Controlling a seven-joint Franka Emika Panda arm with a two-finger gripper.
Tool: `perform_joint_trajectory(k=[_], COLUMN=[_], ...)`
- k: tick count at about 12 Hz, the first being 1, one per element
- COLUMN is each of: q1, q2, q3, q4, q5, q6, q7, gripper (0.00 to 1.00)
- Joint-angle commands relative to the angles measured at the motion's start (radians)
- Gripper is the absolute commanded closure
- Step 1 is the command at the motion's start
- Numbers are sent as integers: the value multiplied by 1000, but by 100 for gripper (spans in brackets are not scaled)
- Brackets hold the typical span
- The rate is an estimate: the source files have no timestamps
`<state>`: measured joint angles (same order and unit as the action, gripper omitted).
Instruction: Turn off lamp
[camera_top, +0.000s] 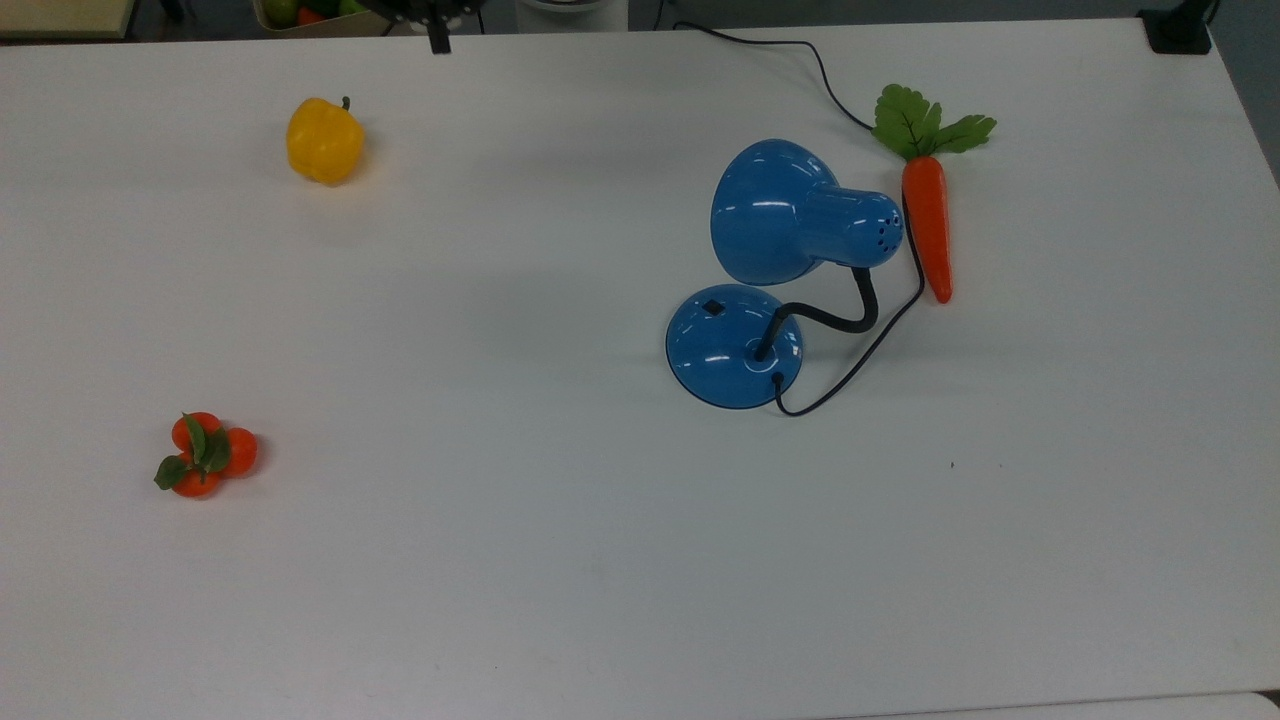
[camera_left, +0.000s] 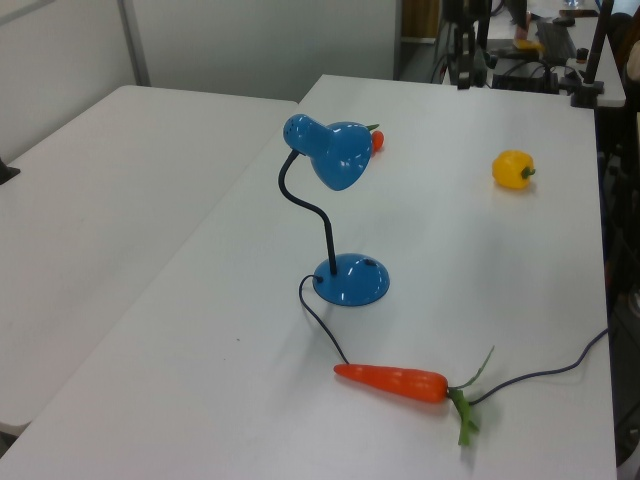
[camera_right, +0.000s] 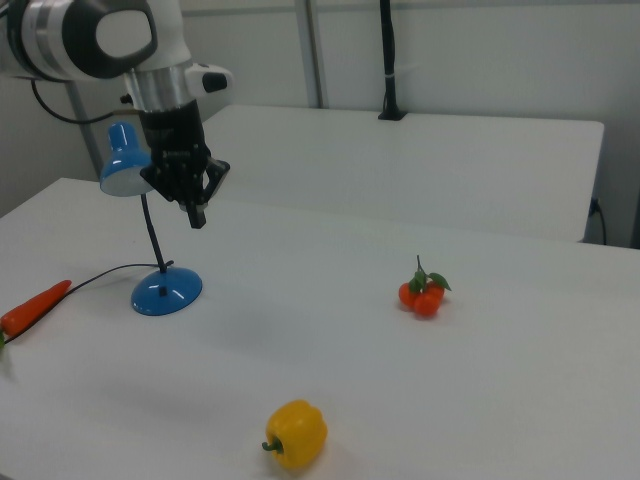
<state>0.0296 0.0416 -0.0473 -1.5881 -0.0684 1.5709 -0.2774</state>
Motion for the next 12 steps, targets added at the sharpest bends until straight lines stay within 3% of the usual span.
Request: perform_joint_trajectory(k=[1,3,5,6,7,8,12], q1=[16,15,9,3,3,1,-2], q2=[-23,-34,-40,-42,-43,-45,-51], q3=[-16,-17,-19,-23,-23,-25,-23], q4=[16,14,14,16,14,14,16], q5=[-8,-10,-8,-8,-10,-11,-10], q6=[-32,-32,-32,-34,-29,-29,-32], q7=[145,155,164,194,217,218,227], gripper=[100,95,73,38,14,0,0])
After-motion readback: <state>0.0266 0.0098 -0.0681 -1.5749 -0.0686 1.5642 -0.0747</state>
